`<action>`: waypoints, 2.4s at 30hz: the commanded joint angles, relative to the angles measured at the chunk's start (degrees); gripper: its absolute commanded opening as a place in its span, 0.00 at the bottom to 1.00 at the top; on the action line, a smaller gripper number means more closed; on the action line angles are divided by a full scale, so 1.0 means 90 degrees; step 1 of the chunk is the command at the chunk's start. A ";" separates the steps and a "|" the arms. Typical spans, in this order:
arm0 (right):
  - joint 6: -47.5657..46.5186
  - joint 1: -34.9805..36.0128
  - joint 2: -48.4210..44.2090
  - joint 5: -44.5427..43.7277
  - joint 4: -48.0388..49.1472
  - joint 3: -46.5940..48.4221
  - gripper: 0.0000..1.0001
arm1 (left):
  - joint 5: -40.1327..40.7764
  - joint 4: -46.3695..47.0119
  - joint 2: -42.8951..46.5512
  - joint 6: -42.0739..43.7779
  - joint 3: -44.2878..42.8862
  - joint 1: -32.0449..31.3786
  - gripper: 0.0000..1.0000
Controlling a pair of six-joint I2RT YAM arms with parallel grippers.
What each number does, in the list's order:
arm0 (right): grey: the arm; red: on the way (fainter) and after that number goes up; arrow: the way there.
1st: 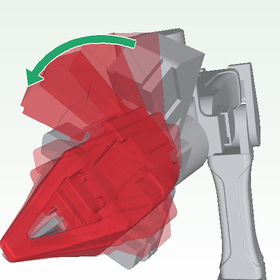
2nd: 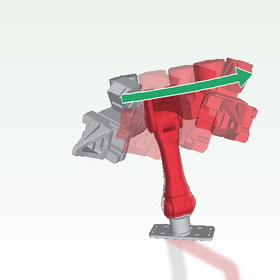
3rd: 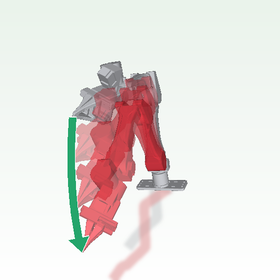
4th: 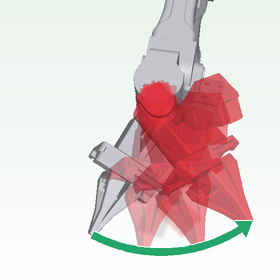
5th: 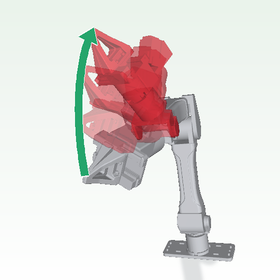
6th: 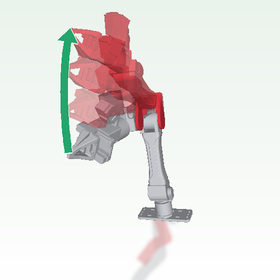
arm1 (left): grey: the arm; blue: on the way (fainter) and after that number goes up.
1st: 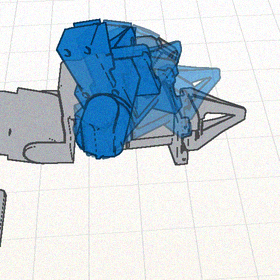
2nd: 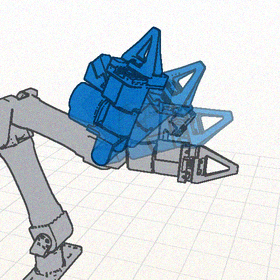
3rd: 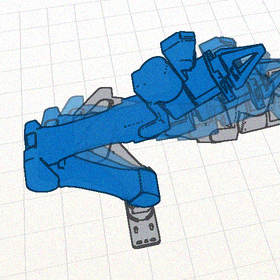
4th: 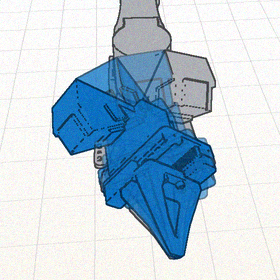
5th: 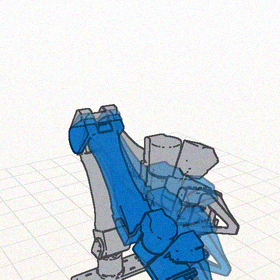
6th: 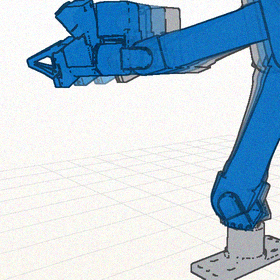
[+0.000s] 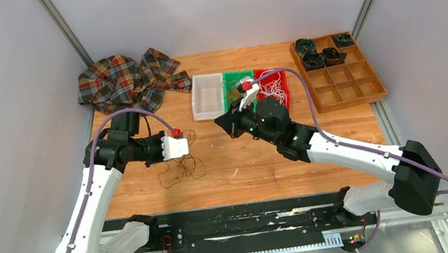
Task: Untangle the cables
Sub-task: Untie the cable.
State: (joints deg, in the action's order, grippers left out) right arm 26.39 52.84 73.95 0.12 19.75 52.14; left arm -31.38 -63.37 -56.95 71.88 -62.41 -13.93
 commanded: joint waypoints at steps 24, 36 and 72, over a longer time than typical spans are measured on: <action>0.1783 -0.0228 0.0693 0.1535 0.1873 -0.0231 0.62 | -0.0546 -0.0048 0.0449 0.0307 -0.0183 0.0134 0.01; 0.2246 0.0182 0.2068 0.2081 0.2111 0.0740 0.55 | -0.0466 -0.0058 0.0657 0.0540 -0.0145 0.0132 0.00; -0.2433 0.0370 0.0067 -0.0233 -0.0425 0.1386 0.01 | -0.0931 0.0176 0.0996 -0.2514 -0.0454 0.0132 0.90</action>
State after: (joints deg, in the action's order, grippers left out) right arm 4.95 54.89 74.26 -5.10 13.78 63.48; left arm -33.74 -62.28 -46.35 57.30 -59.22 -12.86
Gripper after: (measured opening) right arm 0.010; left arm 0.850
